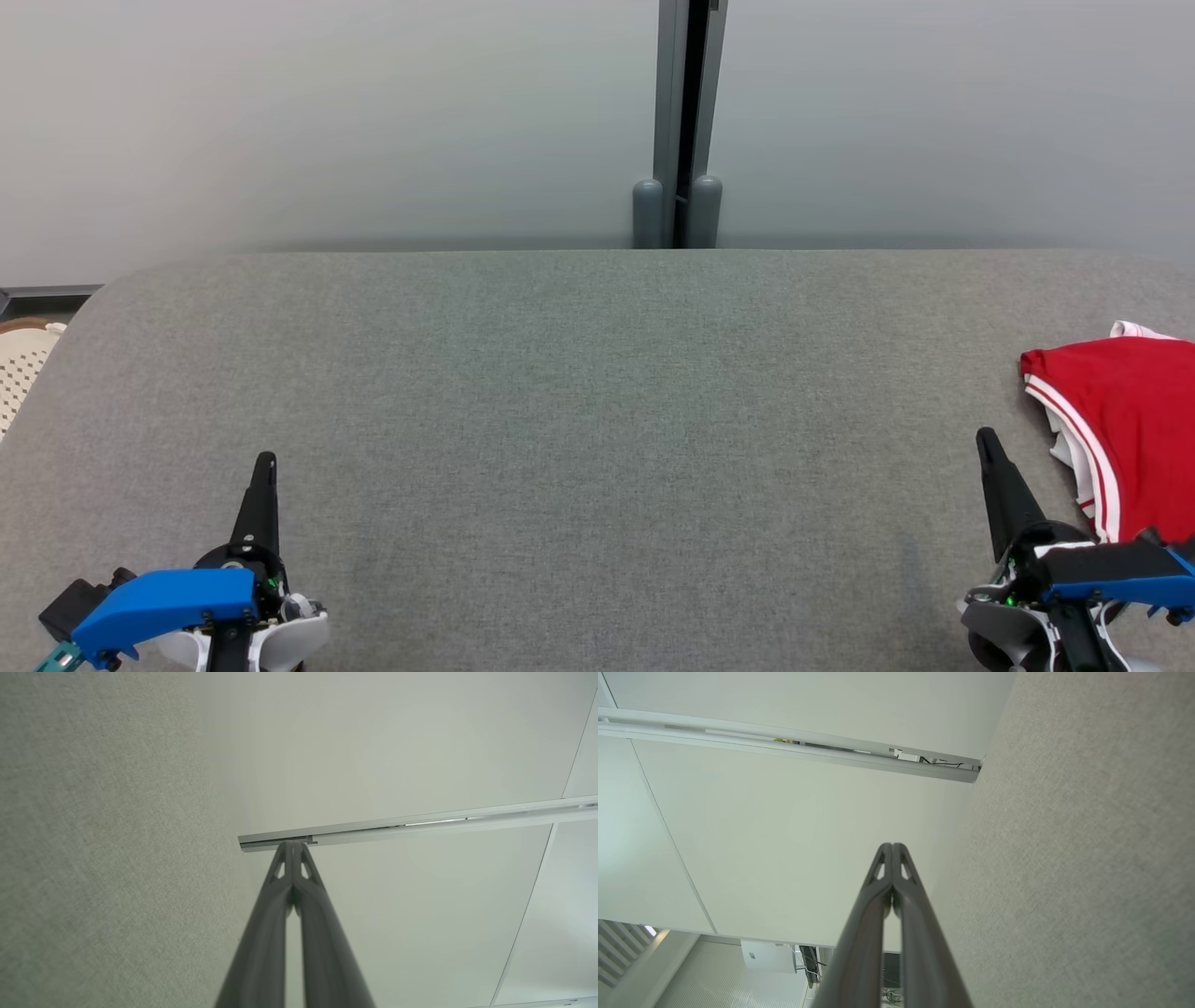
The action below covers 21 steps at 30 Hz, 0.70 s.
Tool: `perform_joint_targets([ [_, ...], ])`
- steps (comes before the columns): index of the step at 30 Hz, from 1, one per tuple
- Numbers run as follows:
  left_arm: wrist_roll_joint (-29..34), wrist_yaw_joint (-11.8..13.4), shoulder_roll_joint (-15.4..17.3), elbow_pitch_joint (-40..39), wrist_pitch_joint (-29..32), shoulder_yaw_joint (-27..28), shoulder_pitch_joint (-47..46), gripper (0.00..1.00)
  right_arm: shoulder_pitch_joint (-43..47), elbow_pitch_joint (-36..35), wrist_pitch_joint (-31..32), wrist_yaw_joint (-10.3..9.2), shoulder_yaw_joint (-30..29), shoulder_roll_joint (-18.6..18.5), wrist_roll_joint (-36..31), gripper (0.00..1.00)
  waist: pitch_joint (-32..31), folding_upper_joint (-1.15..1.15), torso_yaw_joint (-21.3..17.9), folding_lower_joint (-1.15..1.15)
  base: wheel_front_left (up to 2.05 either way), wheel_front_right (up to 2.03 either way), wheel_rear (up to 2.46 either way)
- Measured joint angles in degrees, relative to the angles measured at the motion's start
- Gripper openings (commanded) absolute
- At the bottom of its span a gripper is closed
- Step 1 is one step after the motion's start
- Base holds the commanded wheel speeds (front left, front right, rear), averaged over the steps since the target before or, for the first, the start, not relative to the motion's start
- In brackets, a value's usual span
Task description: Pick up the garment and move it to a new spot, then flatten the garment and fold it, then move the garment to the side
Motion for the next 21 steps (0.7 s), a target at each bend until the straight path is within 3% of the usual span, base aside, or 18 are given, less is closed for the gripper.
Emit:
perform_joint_targets([
  [21, -7.71, -0.10, 0.01, -1.49, 2.05, 1.11, -0.83, 0.00, 0.52, -2.46, 2.05, 0.00, -0.52, -0.04, 8.49, 0.00, 0.07, 0.00, 0.62, 0.00, 0.00, 0.00, 0.00],
])
